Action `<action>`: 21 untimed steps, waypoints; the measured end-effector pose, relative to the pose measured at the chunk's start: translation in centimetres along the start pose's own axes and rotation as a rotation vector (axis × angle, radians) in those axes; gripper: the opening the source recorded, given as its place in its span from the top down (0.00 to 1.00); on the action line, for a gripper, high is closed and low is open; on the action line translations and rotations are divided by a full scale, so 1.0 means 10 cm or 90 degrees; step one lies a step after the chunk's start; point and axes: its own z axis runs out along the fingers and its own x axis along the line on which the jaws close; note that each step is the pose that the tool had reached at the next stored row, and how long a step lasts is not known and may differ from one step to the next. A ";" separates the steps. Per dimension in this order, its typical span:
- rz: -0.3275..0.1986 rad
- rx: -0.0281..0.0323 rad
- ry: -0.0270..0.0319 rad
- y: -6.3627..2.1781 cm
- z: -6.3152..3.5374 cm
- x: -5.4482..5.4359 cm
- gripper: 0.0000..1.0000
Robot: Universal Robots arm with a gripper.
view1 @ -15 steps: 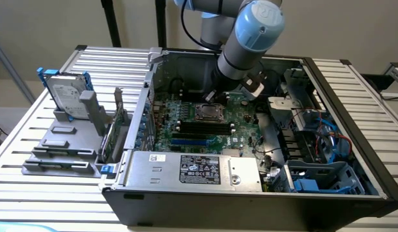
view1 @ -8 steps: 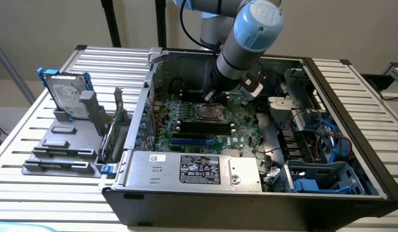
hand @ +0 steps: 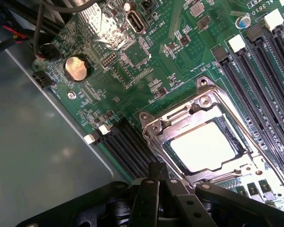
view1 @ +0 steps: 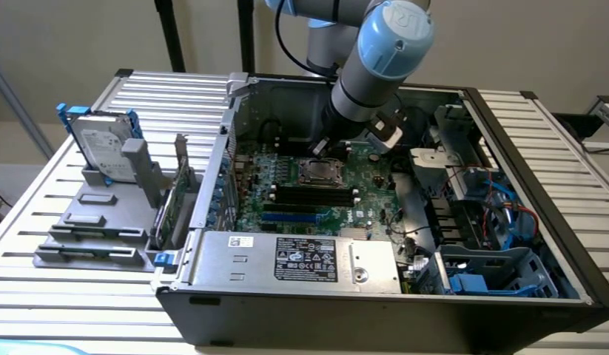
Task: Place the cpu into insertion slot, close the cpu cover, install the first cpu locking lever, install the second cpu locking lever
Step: 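Install the second cpu locking lever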
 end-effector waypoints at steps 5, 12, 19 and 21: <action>0.000 -0.0001 -0.0002 0.016 -0.013 -0.02 0.89; 0.000 0.0000 0.0000 0.062 -0.111 -0.16 0.89; 0.000 -0.0001 -0.0001 0.019 -0.213 -0.29 0.89; 0.000 -0.0001 -0.0001 0.013 -0.254 -0.33 0.89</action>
